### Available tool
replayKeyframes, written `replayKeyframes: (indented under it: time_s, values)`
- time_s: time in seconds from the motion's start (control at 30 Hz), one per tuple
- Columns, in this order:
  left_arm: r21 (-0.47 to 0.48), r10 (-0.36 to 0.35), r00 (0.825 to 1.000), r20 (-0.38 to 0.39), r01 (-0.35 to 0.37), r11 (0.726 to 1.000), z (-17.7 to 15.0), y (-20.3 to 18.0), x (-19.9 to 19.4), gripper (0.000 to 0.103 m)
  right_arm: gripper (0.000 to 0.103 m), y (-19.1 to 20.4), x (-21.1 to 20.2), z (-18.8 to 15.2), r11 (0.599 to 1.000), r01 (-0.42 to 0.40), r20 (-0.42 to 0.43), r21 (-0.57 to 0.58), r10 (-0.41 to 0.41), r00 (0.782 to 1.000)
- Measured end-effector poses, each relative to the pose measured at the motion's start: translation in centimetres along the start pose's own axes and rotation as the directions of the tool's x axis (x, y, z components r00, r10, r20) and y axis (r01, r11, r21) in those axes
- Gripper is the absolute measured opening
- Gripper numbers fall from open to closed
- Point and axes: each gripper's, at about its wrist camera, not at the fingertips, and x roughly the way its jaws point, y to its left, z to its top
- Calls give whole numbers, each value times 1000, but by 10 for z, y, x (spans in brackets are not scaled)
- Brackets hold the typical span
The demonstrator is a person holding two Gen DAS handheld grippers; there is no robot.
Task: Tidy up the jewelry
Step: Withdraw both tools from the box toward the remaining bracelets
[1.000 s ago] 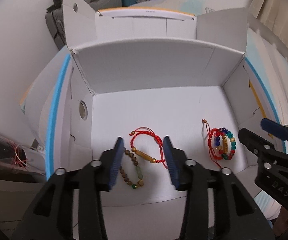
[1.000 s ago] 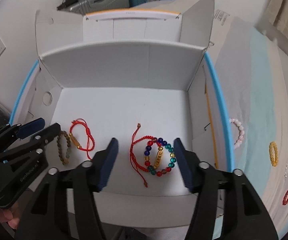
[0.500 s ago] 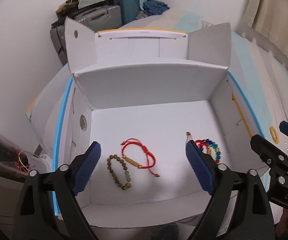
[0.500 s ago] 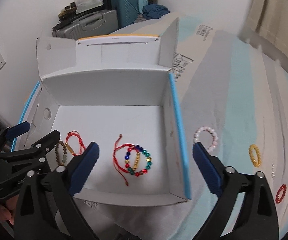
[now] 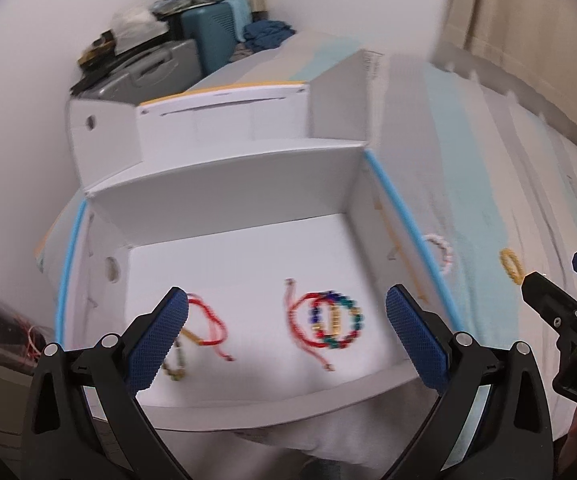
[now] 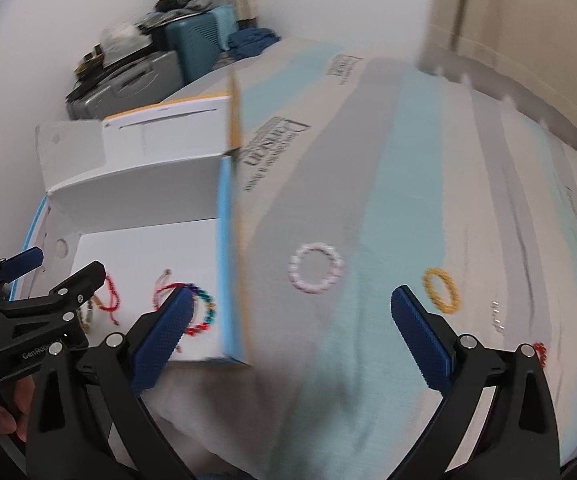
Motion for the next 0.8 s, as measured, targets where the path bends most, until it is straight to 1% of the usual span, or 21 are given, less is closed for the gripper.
replayKeyframes:
  time_s: [0.17, 0.3, 0.53, 0.8]
  values:
    - [41, -48, 999, 13, 47, 998, 3, -47, -4, 97, 95, -49, -12, -10, 997, 48, 16, 58, -49, 999]
    - [95, -90, 996, 21, 87, 992, 4, -93, -4, 97, 95, -95, -18, -23, 991, 83, 12, 110, -85, 996]
    - [165, -151, 988, 2, 149, 975, 1, -165, 8, 97, 95, -172, -22, -45, 969, 143, -10, 199, -144, 990]
    - [235, -207, 977, -47, 212, 949, -6, -247, 38, 97, 95, -252, -16, -76, 936, 207, -61, 285, -197, 978]
